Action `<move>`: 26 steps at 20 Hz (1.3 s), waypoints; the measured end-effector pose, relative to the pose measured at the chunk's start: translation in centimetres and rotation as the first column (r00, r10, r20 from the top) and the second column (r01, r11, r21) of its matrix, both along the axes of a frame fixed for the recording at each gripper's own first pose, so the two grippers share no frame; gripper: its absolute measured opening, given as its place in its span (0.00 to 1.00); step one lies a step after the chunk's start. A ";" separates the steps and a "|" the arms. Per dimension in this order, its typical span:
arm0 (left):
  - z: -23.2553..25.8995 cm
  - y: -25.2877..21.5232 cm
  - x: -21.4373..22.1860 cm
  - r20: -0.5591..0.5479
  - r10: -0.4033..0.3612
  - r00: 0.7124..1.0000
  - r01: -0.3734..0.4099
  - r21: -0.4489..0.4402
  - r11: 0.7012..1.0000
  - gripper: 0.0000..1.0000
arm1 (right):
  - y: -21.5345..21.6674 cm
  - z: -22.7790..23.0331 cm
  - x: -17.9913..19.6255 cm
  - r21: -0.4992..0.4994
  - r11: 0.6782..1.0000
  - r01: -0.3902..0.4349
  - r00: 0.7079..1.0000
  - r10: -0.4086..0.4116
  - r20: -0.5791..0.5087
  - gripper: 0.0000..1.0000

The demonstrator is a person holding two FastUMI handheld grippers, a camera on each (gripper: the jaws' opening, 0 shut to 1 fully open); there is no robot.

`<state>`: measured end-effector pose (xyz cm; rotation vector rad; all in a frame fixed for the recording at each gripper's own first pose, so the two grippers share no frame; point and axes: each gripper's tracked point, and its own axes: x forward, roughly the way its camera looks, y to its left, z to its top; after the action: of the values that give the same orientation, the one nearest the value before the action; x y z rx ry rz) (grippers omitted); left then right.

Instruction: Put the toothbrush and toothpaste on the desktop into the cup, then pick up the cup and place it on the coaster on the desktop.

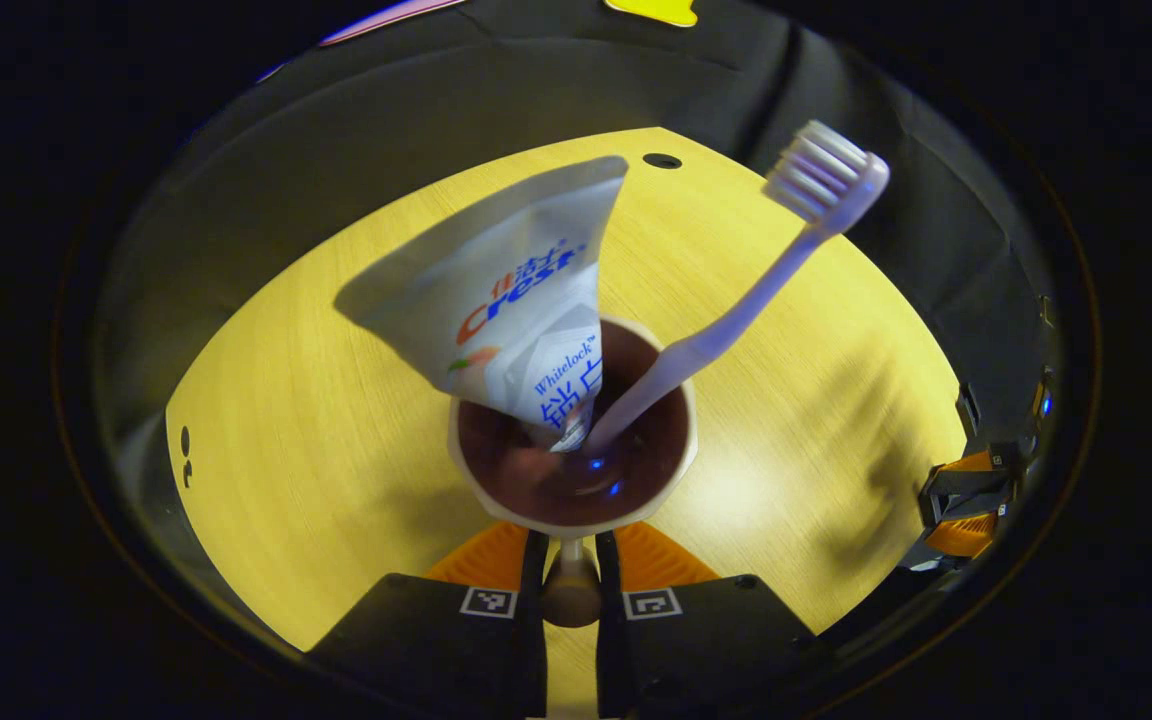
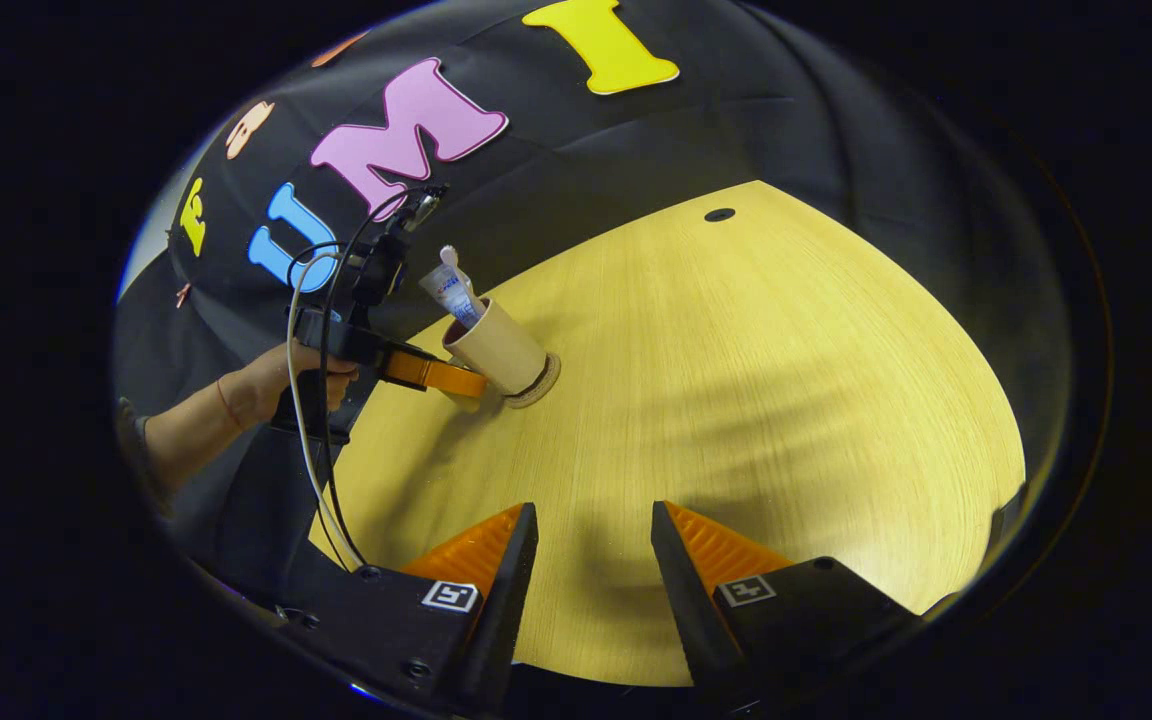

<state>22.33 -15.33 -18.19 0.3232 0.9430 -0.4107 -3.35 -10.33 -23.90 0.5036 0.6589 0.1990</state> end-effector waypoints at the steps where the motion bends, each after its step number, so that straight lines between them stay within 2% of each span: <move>1: -0.1 -0.2 0.0 -0.003 -0.002 1.000 0.002 0.002 1.000 0.24 | -0.2 0.0 0.0 -0.001 1.000 0.005 1.000 -0.005 -0.001 0.71; 16: -0.7 -0.4 0.0 -0.019 0.011 1.000 -0.011 0.021 1.000 0.25 | 0.2 -0.4 1.0 0.011 1.000 0.013 1.000 -0.013 -0.021 0.71; 17: -0.7 -0.5 0.0 -0.014 0.009 1.000 -0.009 0.022 1.000 0.28 | 0.3 -0.4 1.0 0.012 1.000 0.013 1.000 -0.012 -0.022 0.71; 19: -0.9 -0.7 -0.7 -0.023 0.003 1.000 -0.003 0.014 1.000 0.40 | 0.6 -0.3 1.2 0.011 1.000 0.007 1.000 -0.007 -0.023 0.71; 20: -0.9 -0.9 -0.8 -0.024 -0.003 1.000 0.003 0.012 1.000 0.41 | 0.8 -0.2 1.3 0.009 1.000 0.003 1.000 -0.003 -0.022 0.71; 22: -1.0 -0.6 -0.7 -0.014 -0.015 1.000 0.015 0.036 0.999 0.52 | 0.8 -0.4 1.3 0.007 1.000 0.001 1.000 0.000 -0.023 0.71; 23: -1.0 -0.4 -0.7 -0.006 -0.018 1.000 0.018 0.046 0.999 0.66 | 0.8 -0.3 1.4 0.008 1.000 0.002 1.000 -0.002 -0.024 0.71; 25: -0.7 -0.2 -0.9 0.006 -0.014 1.000 0.013 0.050 0.999 0.79 | 0.8 -0.3 1.4 0.010 1.000 0.005 1.000 -0.005 -0.026 0.71; 26: -0.5 0.0 -0.9 0.014 -0.008 1.000 0.007 0.047 0.999 0.81 | 0.9 -0.2 1.6 0.009 1.000 0.004 1.000 -0.004 -0.027 0.71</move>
<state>21.46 -15.31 -18.68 0.3719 0.9384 -0.3933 -1.79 -9.42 -24.13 0.5174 0.6840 0.1919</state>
